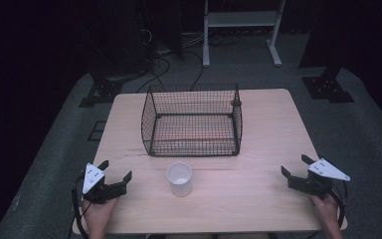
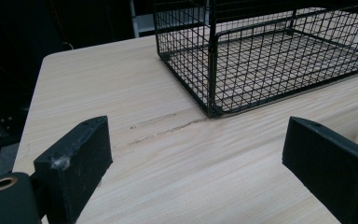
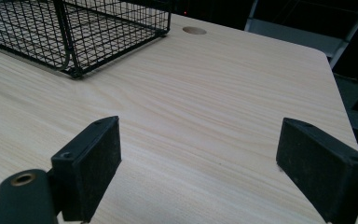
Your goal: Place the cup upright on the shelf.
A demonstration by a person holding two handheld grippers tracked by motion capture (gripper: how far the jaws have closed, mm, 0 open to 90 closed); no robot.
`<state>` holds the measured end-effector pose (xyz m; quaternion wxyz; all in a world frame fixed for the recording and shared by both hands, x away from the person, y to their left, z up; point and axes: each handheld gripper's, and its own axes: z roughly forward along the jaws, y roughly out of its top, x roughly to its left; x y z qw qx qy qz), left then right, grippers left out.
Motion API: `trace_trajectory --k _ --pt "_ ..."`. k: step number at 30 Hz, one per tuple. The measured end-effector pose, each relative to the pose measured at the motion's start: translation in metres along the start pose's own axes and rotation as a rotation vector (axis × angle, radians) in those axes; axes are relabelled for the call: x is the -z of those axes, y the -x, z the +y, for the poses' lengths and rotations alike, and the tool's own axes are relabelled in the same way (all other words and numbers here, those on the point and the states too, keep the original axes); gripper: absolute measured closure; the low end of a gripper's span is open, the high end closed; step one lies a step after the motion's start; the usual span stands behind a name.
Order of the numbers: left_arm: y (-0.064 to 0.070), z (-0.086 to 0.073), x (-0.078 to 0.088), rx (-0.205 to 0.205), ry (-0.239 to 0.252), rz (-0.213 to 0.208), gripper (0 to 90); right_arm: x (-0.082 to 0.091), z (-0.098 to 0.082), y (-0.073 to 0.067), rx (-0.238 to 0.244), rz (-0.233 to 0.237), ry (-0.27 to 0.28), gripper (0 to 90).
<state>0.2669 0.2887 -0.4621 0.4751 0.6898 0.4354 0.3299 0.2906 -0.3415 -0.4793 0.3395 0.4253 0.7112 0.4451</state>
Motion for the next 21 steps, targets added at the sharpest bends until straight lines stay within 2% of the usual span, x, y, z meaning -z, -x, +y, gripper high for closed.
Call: trace_trajectory --k 10,21 --pt "0.0027 0.0014 0.0007 -0.007 0.011 -0.025 7.4 -0.0001 0.0 0.0003 -0.002 -0.004 0.0 13.1" --pt "0.008 0.0051 0.0006 -0.034 0.016 -0.04 6.4 -0.0005 0.0002 0.0001 0.0 -0.005 -0.003 13.1"
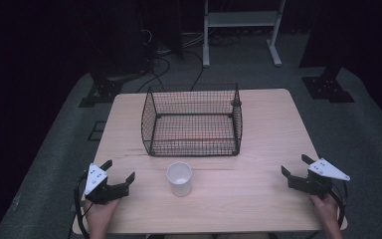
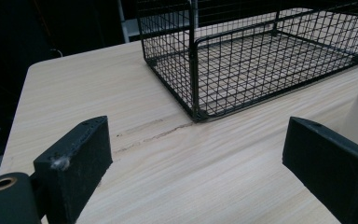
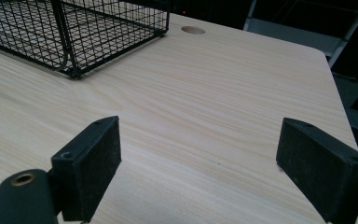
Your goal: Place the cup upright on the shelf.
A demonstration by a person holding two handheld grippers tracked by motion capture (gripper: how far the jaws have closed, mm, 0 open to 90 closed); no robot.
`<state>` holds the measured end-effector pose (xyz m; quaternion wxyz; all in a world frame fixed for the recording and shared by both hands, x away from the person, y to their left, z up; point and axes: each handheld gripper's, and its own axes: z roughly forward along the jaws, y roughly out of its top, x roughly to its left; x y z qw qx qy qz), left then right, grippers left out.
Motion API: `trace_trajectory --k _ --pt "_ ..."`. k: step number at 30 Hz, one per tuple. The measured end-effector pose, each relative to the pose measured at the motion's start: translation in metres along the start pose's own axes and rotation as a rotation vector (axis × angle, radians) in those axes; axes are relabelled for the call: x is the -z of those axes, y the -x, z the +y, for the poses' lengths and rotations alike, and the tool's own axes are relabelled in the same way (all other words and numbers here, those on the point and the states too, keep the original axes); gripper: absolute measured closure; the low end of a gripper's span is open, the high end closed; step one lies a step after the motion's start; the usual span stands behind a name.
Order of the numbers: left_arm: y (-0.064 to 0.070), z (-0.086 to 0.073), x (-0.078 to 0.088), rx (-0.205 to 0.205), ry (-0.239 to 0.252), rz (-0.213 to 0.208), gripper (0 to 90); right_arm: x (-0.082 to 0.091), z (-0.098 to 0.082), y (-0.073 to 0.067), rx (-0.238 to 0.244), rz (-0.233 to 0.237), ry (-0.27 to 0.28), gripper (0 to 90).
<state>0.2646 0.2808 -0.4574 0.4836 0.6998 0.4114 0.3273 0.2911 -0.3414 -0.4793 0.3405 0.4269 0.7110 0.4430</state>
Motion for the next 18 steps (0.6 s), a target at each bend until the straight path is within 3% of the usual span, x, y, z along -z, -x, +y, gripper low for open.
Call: trace_trajectory --k 6,13,18 --pt "0.007 0.004 0.0 -0.021 0.003 -0.009 5.9 0.0 0.0 0.0 0.0 0.0 0.0 13.1" --pt "0.013 0.014 -0.002 -0.025 0.025 -0.053 5.9 0.0 0.0 0.0 -0.005 -0.001 -0.002 13.1" --pt "0.018 0.016 -0.003 -0.033 -0.001 -0.083 4.0 0.0 0.0 0.0 -0.002 -0.001 -0.003 13.1"
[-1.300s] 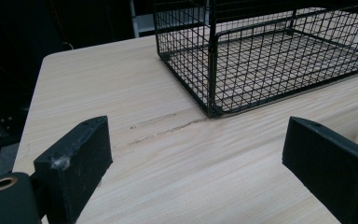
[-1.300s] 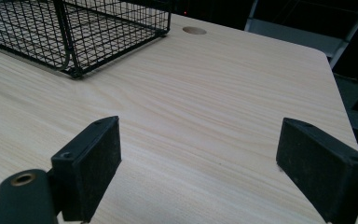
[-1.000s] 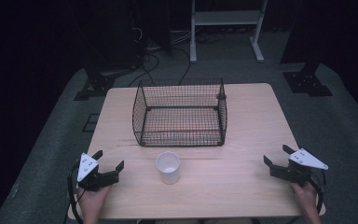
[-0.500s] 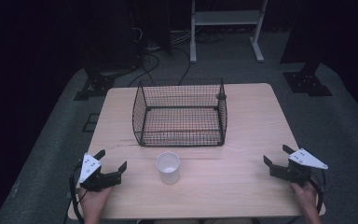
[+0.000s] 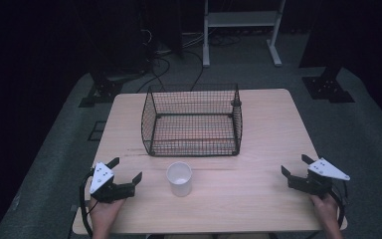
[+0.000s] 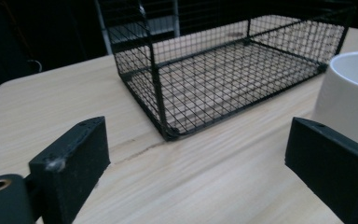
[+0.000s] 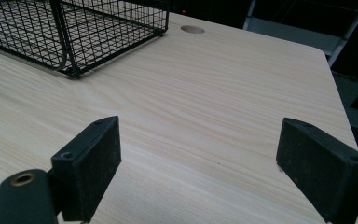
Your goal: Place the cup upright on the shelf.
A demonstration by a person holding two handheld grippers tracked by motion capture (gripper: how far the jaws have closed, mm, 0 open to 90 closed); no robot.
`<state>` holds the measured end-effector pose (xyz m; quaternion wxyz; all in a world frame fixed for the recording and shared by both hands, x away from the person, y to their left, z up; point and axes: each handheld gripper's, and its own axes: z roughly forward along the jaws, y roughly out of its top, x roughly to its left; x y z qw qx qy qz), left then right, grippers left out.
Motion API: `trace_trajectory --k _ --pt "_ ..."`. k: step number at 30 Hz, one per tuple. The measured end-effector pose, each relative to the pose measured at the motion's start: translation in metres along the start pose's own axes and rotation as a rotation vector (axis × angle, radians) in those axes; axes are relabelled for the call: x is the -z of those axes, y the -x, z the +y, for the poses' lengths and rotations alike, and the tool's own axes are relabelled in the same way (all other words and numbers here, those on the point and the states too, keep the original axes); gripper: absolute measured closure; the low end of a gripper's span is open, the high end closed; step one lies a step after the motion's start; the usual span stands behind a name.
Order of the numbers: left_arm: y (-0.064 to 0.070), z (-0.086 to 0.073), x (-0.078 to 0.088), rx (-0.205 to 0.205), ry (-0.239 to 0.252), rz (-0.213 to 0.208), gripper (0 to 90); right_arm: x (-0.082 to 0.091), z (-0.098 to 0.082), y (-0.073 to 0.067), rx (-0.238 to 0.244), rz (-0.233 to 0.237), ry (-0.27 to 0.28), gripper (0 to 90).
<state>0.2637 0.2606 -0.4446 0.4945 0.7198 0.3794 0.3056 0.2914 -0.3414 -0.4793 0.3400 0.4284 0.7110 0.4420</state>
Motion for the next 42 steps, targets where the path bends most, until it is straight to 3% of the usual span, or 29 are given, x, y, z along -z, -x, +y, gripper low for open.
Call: trace_trajectory --k 8,14,23,42 --pt "0.009 0.003 0.004 -0.024 -0.011 -0.058 2.8 0.0 0.0 0.0 -0.001 -0.001 -0.002 13.1" --pt "0.017 0.008 0.007 -0.036 -0.005 -0.125 2.7 0.0 0.0 0.0 -0.005 -0.003 -0.004 13.1" --pt "0.029 0.019 0.008 -0.083 -0.008 -0.191 2.4 -0.001 0.0 0.0 -0.004 -0.003 -0.006 13.1" --pt "0.051 0.025 -0.001 -0.13 -0.048 -0.296 2.4 -0.001 0.0 0.0 -0.003 -0.001 -0.007 13.1"
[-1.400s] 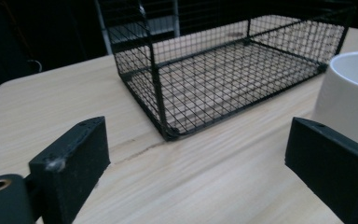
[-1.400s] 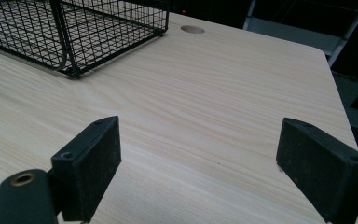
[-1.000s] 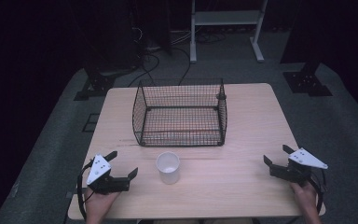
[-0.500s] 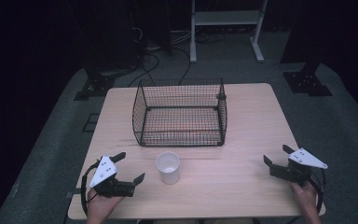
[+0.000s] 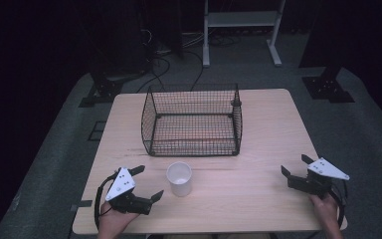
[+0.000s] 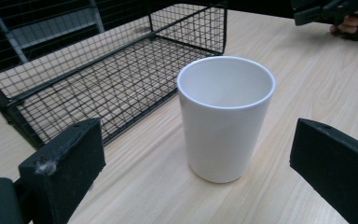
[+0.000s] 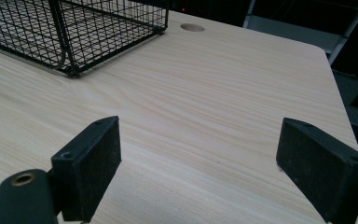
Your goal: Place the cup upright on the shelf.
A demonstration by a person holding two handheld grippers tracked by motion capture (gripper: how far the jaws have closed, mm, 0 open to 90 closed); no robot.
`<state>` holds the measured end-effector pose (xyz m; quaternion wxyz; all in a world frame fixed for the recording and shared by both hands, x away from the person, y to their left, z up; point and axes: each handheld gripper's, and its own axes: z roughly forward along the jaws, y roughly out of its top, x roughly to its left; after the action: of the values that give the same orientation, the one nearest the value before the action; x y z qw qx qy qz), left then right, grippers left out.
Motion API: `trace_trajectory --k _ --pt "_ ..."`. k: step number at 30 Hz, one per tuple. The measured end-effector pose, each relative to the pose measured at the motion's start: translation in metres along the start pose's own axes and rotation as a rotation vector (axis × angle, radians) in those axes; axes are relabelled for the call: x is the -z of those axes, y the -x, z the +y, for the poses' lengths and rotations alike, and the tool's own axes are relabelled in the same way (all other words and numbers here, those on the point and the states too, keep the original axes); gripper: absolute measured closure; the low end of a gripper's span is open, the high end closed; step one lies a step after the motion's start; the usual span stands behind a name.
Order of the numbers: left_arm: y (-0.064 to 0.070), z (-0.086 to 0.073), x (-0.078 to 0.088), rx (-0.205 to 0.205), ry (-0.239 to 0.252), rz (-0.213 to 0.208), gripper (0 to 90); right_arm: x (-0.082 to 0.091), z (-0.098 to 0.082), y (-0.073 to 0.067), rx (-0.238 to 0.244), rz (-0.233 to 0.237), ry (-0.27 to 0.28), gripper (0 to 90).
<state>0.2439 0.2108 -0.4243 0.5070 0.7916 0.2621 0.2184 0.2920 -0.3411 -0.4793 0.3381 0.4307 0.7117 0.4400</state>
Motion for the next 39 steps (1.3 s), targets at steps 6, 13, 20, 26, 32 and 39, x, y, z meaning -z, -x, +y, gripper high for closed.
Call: trace_trajectory --k 6,13,20,26,32,39 --pt "0.004 0.003 -0.005 -0.015 -0.016 -0.017 2.4 0.0 0.0 0.0 0.002 0.001 0.0 13.0" --pt "0.007 0.006 -0.01 -0.025 -0.024 -0.029 2.4 0.0 0.0 0.0 0.003 0.002 0.0 13.0" --pt "0.008 0.008 -0.018 -0.029 -0.053 -0.046 2.1 0.0 0.0 0.0 0.005 0.003 0.0 13.1" --pt "0.009 0.01 -0.026 -0.033 -0.084 -0.066 2.1 0.0 0.0 0.0 0.006 0.005 0.001 13.1" --pt "0.01 0.011 -0.033 -0.037 -0.106 -0.076 2.1 0.0 0.0 -0.001 0.007 0.006 0.002 13.1" --pt "0.011 0.012 -0.041 -0.03 -0.136 -0.098 2.1 0.0 0.0 -0.001 0.01 0.009 0.004 13.1"
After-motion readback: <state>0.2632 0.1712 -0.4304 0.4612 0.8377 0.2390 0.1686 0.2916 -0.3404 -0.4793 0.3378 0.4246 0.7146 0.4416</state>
